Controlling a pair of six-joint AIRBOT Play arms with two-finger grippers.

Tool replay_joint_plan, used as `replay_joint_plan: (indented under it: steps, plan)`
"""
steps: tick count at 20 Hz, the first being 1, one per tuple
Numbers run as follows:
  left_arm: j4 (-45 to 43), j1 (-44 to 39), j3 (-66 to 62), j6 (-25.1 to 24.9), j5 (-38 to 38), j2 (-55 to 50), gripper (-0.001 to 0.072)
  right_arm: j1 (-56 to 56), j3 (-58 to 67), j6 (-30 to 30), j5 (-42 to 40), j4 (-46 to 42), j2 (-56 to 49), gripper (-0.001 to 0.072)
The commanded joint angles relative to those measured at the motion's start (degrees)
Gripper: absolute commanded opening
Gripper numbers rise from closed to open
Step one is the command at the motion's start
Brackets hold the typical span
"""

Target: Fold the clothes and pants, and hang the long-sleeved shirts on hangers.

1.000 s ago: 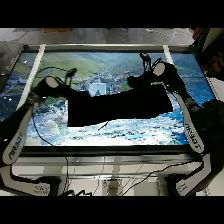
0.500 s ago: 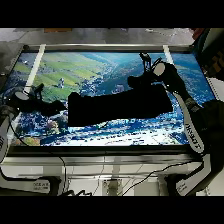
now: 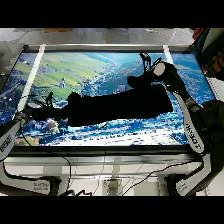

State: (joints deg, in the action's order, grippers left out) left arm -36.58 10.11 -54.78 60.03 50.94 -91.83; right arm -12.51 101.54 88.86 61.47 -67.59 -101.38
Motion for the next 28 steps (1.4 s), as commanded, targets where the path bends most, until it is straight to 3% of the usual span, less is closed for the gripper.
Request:
replay_joint_plan:
  steps: [1, 3, 6, 10, 14, 19, 24, 26, 28]
  plan:
    - [1.9, -1.2, -4.4, -0.9, 6.9, 0.0, 0.0005, 0.0, 0.0, 0.0, 0.0, -0.3, 0.0, 0.002]
    - [-1.4, -0.7, -12.1, 2.2, 14.6, 0.8, 0.0002, 0.0, 0.0, 0.0, -0.1, -0.3, 0.0, 0.002]
    - [-17.7, -1.7, -26.9, 11.6, 26.2, 3.7, 0.0002, 0.0, 0.0, 0.0, -0.7, -0.2, -0.3, 0.0021]
    - [-31.5, -5.3, -43.4, 16.2, 37.0, 8.9, 0.0002, -1.2, 0.0, 0.1, -2.2, 1.8, -2.0, 0.0021]
    - [-35.3, -10.8, -48.4, 16.3, 37.4, 13.3, 0.0003, -7.1, 0.0, 0.2, -5.3, 4.7, -4.6, 0.0021]
    - [-38.8, -16.6, -48.4, 16.0, 37.3, 14.3, 0.0004, -18.7, -0.2, 0.8, -16.2, 5.0, -7.7, 0.002]
    - [-37.6, -16.9, -48.4, 16.3, 36.0, 14.2, 0.0005, -28.7, -0.2, 11.6, -32.1, 5.1, -10.1, 0.0019]
    - [-37.6, -16.8, -48.4, 16.3, 34.4, 13.8, 0.0005, -31.5, -0.2, 13.7, -29.8, 5.0, -10.6, 0.0019]
    - [-38.4, -16.8, -48.4, 16.3, 32.3, 12.5, 0.0005, -33.2, -0.2, 13.5, -22.2, 3.0, -10.6, 0.0019]
